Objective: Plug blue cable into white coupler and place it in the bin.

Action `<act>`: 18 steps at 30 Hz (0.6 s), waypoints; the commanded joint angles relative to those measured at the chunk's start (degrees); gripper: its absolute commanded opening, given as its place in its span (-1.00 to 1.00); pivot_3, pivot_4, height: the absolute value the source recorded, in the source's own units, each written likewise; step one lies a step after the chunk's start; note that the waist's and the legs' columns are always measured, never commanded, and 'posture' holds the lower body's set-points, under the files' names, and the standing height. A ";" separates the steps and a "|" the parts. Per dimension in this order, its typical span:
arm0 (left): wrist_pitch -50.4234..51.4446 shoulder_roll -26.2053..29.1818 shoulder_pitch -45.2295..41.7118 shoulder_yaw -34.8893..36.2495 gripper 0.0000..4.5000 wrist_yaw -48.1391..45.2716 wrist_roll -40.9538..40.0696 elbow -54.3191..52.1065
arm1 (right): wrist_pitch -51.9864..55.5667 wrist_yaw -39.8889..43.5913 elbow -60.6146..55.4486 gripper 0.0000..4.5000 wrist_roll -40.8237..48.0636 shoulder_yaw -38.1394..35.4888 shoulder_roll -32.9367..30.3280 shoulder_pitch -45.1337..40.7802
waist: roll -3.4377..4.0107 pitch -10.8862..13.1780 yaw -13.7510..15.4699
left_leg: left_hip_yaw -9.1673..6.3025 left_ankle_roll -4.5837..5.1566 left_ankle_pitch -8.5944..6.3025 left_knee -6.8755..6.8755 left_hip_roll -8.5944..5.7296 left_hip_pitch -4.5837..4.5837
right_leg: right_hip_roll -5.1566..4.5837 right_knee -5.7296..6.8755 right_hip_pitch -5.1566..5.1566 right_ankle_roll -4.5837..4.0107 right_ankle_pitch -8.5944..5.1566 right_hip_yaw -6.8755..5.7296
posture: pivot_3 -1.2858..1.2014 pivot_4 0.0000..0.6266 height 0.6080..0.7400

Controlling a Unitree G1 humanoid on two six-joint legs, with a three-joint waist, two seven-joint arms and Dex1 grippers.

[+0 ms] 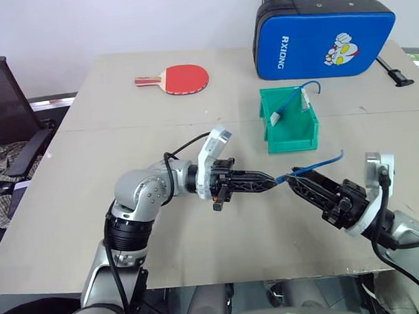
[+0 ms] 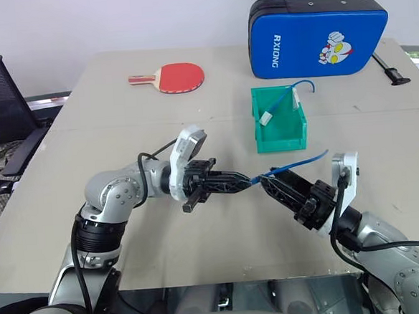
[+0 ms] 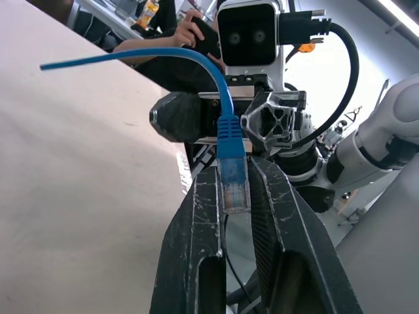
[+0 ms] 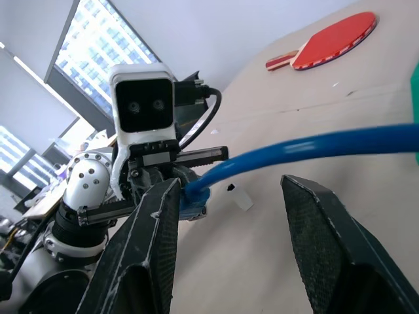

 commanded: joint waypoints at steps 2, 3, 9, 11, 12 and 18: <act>-1.05 -0.19 0.55 0.37 -1.00 -0.14 -1.64 -2.51 | -1.16 -0.95 -0.41 0.03 2.23 1.11 -1.54 -0.78 | 0.00 0.00 0.00 | 0.00 0.00 0.00 0.00 0.00 0.00 | 0.01 0.00 0.00 0.00 0.00 0.00 | 0.03 -0.52 0.87; -1.14 -0.30 0.61 0.31 -1.00 -0.08 -1.71 -2.53 | -1.24 -1.14 -0.38 -0.20 2.31 1.26 -1.78 -0.85 | 0.00 0.00 0.00 | 0.01 0.00 0.00 0.00 0.00 0.00 | 0.02 0.00 0.00 0.00 0.00 0.00 | 0.03 -0.52 0.87; -2.74 -1.08 0.84 -0.47 -1.00 -0.09 -1.08 -2.15 | -1.79 -1.82 -0.45 -0.98 3.73 2.22 -3.33 -1.07 | 0.00 0.00 0.02 | 0.02 0.00 0.00 0.00 0.00 0.00 | 0.06 0.00 0.00 0.00 0.00 0.03 | 0.03 -0.52 0.87; -4.05 -1.47 1.05 -0.52 -1.00 0.31 -0.24 -1.93 | -1.99 -1.64 -0.33 -0.98 3.93 2.49 -4.04 -1.21 | 0.00 0.00 0.02 | 0.02 0.00 0.00 0.00 0.00 0.00 | 0.06 0.00 0.00 0.00 0.00 0.04 | 0.03 -0.52 0.87; -5.10 -1.58 1.20 -0.61 -1.00 0.41 0.49 -1.82 | -2.08 -1.54 -0.24 -0.98 4.03 2.56 -4.32 -1.32 | 0.00 0.00 0.03 | 0.03 0.00 0.00 0.00 0.00 -0.01 | 0.06 0.00 0.00 0.00 0.00 0.05 | 0.03 -0.52 0.87; -11.00 -0.13 3.03 1.64 -0.04 4.04 4.82 -2.00 | -3.43 -0.41 0.99 -1.00 2.67 2.11 -5.01 -2.91 | 0.00 0.00 -0.03 | 0.03 0.00 0.00 0.00 0.00 0.01 | 0.07 0.00 0.00 0.00 0.00 0.13 | 0.03 -0.52 0.87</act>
